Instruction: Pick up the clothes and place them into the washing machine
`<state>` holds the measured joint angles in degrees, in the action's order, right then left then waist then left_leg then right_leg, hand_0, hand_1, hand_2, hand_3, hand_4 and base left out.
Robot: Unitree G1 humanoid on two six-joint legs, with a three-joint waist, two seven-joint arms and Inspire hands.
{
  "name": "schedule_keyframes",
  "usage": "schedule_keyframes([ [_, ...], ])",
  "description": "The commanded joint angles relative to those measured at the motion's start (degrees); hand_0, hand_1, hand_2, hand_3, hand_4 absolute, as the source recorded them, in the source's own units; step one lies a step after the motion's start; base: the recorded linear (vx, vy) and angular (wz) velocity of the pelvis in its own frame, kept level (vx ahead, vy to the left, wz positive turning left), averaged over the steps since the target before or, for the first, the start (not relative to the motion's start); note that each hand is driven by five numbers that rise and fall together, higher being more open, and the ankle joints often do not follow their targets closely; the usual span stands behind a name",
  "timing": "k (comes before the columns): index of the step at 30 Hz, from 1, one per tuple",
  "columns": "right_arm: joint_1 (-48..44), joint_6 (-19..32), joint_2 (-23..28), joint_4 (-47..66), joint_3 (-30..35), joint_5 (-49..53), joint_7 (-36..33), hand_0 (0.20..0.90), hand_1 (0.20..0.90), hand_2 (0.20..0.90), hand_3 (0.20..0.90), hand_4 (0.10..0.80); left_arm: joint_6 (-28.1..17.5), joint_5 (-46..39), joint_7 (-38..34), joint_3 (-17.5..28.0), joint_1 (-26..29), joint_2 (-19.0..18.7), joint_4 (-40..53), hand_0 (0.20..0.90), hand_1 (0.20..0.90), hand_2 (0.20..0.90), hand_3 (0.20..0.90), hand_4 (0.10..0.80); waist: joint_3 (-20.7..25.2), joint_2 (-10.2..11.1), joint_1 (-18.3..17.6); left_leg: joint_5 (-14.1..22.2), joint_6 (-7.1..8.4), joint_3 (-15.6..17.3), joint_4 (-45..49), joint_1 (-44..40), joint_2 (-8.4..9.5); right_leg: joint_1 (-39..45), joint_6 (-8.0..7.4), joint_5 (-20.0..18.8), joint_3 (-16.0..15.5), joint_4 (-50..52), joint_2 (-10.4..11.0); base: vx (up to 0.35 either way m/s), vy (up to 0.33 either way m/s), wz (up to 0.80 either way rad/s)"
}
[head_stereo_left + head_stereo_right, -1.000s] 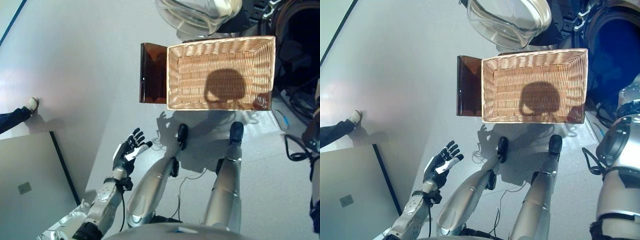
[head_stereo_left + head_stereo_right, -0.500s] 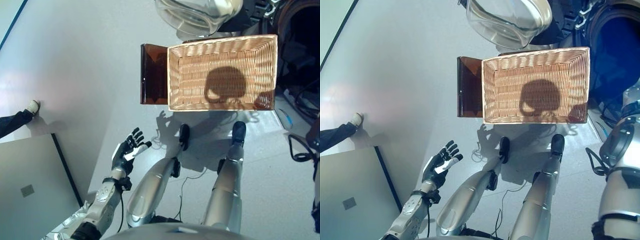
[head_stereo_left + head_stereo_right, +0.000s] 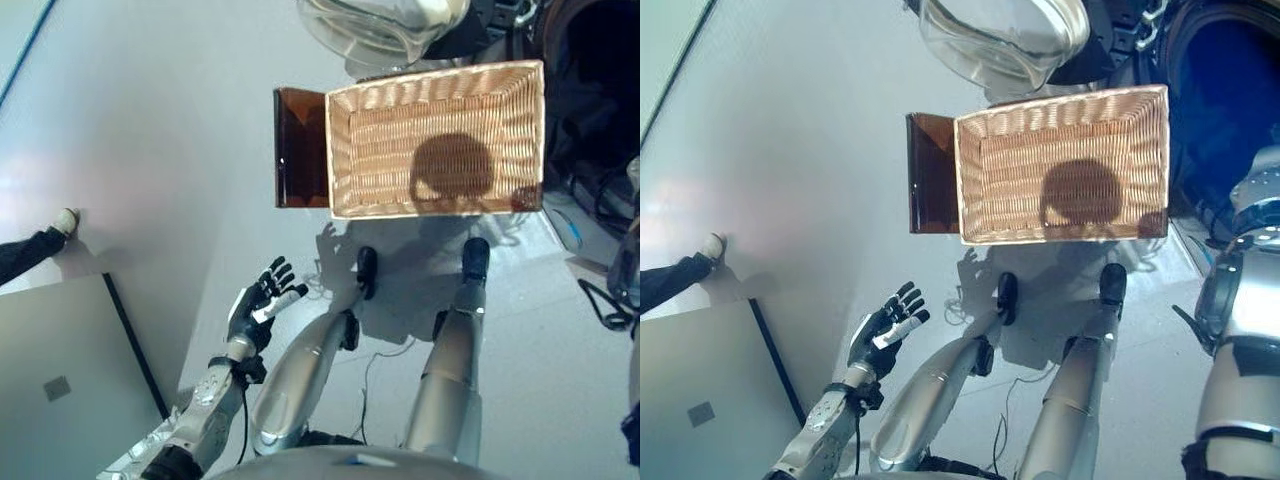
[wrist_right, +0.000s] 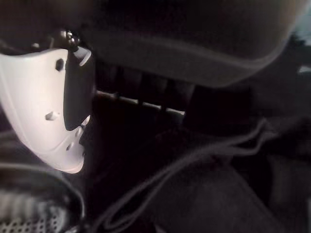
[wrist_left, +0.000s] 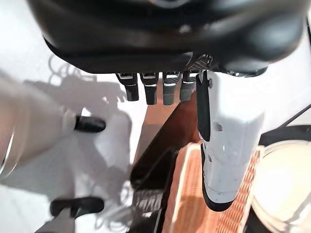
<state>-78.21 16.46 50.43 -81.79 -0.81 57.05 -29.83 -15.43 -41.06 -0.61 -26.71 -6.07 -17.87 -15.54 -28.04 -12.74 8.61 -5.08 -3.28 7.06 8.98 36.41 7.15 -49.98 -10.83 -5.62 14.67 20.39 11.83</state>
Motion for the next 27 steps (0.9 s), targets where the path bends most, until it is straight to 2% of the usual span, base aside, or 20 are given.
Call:
schedule_keyframes([
  [1, -3.49, 1.90, 11.25, 5.96, -10.35, -4.59, 2.43, 0.200, 0.200, 0.200, 0.200, 0.300, -3.15, -0.80, 0.42, 1.73, -6.22, -2.94, 5.31, 0.900, 0.900, 0.900, 0.900, 0.800, -0.65, -4.99, -2.06, 0.61, 6.90, 0.53, 6.38, 7.50, -4.89, -1.10, 6.64, 8.93, -3.80, 7.98, -6.60, -0.030, -0.044, 0.10],
  [9, -7.46, 0.97, 11.78, 5.29, -15.55, -7.55, 2.67, 0.200, 0.200, 0.200, 0.200, 0.300, -4.43, -0.97, -0.40, 1.89, -5.58, -2.96, 8.40, 0.900, 0.900, 0.900, 0.900, 0.800, -1.75, -4.43, -0.99, 1.34, 7.27, 1.21, 9.05, 12.83, -5.65, -6.91, 7.14, 9.75, -3.35, 11.80, -7.22, -0.004, -0.018, 0.04],
  [13, -12.02, 1.72, 13.86, 4.88, -18.11, -6.95, 1.07, 0.200, 0.200, 0.200, 0.200, 0.300, -5.08, -1.00, -1.04, 1.87, -4.35, -3.11, 9.28, 0.900, 0.900, 0.900, 0.900, 0.800, -1.75, -4.41, -0.43, 1.40, 7.59, 1.28, 9.62, 14.78, -5.86, -9.19, 7.20, 10.27, -3.12, 12.84, -7.23, 0.009, -0.022, 0.08],
  [20, -17.58, 6.61, 16.41, 6.91, -16.79, -1.08, -4.02, 0.200, 0.200, 0.200, 0.200, 0.300, -5.40, -1.28, -3.12, 1.97, -3.21, -2.05, 9.10, 0.900, 0.900, 0.900, 0.900, 0.800, -1.74, -4.09, -0.86, 1.35, 7.77, 1.47, 9.55, 15.91, -5.52, -11.38, 7.29, 10.65, -2.64, 13.90, -7.68, 0.019, 0.004, -0.02],
  [27, -18.23, 6.39, 16.62, 6.99, -18.23, -3.68, -5.25, 0.200, 0.200, 0.200, 0.200, 0.300, -6.43, -1.81, -3.79, 2.81, -2.97, -2.71, 9.36, 0.900, 0.900, 0.900, 0.900, 0.800, -1.43, -3.61, -1.14, 1.58, 7.50, 1.52, 9.73, 16.54, -5.47, -12.04, 7.44, 10.83, -2.59, 14.39, -8.10, 0.006, 0.000, 0.03],
])
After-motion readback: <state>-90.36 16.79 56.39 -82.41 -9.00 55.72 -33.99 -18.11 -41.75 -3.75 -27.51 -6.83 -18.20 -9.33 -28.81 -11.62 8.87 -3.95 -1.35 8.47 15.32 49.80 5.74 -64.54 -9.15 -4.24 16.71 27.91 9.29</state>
